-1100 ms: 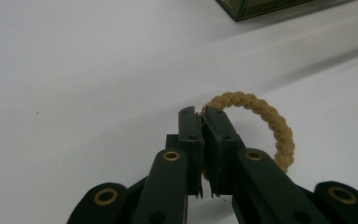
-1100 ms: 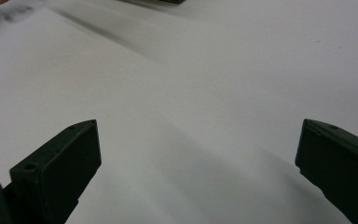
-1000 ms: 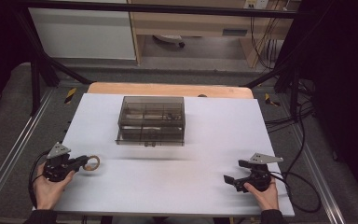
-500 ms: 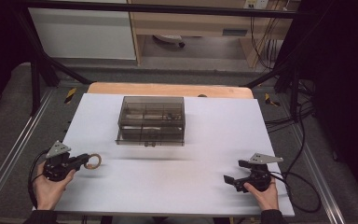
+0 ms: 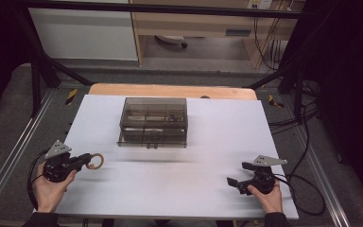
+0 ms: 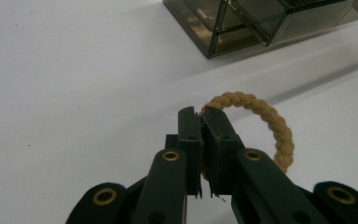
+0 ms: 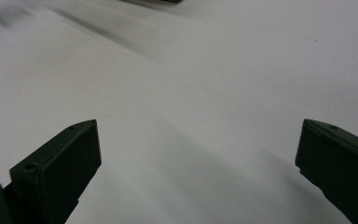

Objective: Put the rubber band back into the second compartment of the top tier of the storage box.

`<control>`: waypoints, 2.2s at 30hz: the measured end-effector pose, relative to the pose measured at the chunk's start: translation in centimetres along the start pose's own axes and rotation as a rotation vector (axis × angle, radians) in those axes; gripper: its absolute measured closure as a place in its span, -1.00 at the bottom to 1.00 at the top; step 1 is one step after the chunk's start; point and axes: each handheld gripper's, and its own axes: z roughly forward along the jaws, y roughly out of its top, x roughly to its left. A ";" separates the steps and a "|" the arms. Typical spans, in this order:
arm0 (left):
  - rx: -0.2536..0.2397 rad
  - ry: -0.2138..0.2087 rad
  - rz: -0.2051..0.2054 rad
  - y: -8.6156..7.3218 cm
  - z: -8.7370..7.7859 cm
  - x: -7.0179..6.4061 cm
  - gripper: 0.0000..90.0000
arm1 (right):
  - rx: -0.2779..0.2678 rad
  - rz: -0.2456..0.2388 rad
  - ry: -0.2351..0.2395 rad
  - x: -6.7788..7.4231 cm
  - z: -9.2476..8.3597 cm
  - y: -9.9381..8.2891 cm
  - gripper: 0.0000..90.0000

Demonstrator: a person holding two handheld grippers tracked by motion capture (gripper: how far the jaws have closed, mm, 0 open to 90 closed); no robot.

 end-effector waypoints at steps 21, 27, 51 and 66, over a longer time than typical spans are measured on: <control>-0.040 -0.018 0.030 2.5 -0.4 -1.2 0.89 | 0.001 -0.004 -0.003 0.0 0.0 0.0 -0.98; -0.047 -0.025 0.043 3.2 -0.2 -1.8 0.89 | 0.002 -0.004 -0.004 0.0 0.0 0.0 -0.98; -0.071 -0.063 0.090 5.9 0.7 -4.4 0.89 | 0.003 -0.006 -0.003 0.0 0.0 0.0 -0.98; -0.073 -0.084 0.121 7.7 1.6 -5.8 0.90 | 0.003 -0.007 -0.005 0.0 0.0 0.0 -0.98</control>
